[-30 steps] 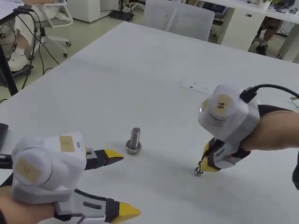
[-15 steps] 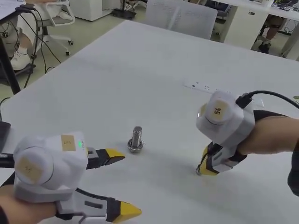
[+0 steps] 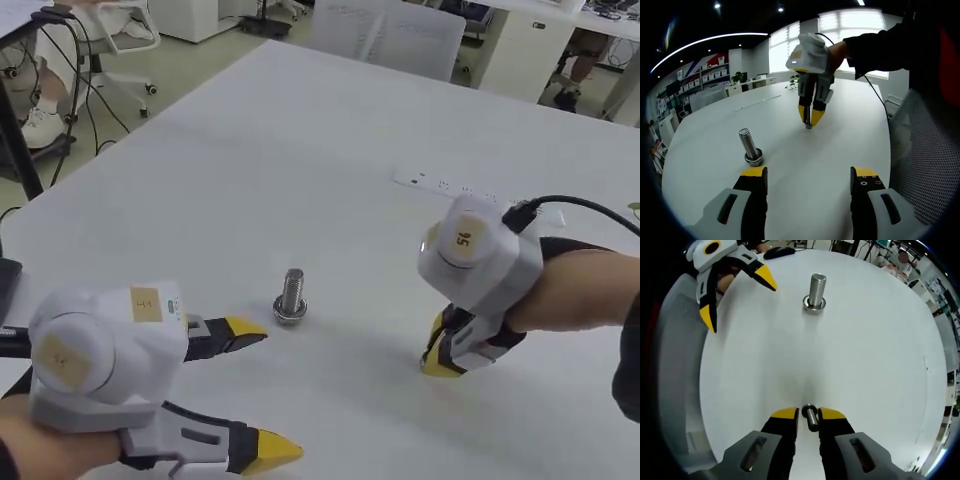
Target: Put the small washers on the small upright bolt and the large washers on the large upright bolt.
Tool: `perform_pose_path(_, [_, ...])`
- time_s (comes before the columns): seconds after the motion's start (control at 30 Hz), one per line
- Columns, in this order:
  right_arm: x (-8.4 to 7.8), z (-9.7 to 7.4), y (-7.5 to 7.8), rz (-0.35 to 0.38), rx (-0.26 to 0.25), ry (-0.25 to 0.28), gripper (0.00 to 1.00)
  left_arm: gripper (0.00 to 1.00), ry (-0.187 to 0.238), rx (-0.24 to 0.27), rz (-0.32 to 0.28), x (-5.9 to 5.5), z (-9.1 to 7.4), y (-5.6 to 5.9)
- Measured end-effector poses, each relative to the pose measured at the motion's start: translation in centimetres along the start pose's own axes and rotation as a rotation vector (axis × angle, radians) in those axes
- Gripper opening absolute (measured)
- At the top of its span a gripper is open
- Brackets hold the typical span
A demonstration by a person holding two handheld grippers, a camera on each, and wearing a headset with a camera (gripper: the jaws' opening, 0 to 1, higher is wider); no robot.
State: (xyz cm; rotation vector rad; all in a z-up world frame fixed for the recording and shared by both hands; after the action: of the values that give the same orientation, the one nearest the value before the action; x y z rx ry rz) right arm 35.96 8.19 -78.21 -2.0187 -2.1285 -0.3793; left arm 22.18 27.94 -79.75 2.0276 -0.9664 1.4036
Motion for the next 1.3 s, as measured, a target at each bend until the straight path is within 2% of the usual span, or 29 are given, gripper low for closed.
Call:
perform_pose_path(0.17, [-0.1, 0.0, -0.1, 0.005, -0.005, 0.009, 0.21, 0.67, -0.001, -0.004, 0.001, -0.1, 0.0, 0.1])
perform_pose_path(0.33, [-0.3, -0.1, -0.2, 0.021, -0.007, 0.028, 0.31, 0.66, 0.000, -0.004, 0.002, -0.1, 0.0, 0.0])
perform_pose_path(0.5, [-0.6, -0.2, -0.5, 0.046, -0.008, 0.073, 0.50, 0.67, -0.002, -0.008, 0.003, -0.2, 0.0, 0.1])
perform_pose_path(0.7, [-1.0, -0.2, -0.9, 0.065, -0.008, 0.095, 0.61, 0.67, -0.002, -0.011, 0.005, -0.2, 0.0, 0.2])
perform_pose_path(0.77, [-1.0, -0.3, -1.1, 0.082, -0.009, 0.139, 0.67, 0.67, -0.002, -0.011, 0.006, -0.2, 0.0, 0.2])
perform_pose_path(0.83, [-0.8, -0.4, -1.2, 0.113, 0.001, 0.186, 0.77, 0.67, -0.002, -0.012, 0.005, -0.2, 0.0, 0.2])
perform_pose_path(1.0, [-0.9, -0.5, -1.5, 0.115, -0.007, 0.208, 0.92, 0.67, -0.002, -0.016, 0.008, -0.1, 0.1, 0.2])
perform_pose_path(1.07, [-0.9, -0.5, -1.6, 0.134, -0.012, 0.242, 0.97, 0.67, -0.002, -0.016, 0.009, -0.1, 0.1, 0.2])
perform_pose_path(1.3, [-1.1, -0.7, -2.0, 0.159, -0.013, 0.298, 1.00, 0.67, -0.004, -0.018, 0.010, 0.0, 0.1, 0.2])
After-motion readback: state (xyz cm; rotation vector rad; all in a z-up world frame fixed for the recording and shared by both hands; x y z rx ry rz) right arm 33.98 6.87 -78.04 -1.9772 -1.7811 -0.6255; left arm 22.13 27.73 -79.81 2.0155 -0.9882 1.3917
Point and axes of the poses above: the centre of the closed fingertips' face, and the gripper's own axes: z roughly forward along the fingers, y roughly to its right, x roughly out of its top, the point moved 9 cm from there along -z, roughly backward along the fingers, and after that the axes turned 6 degrees about y, right-handed, at the moved point
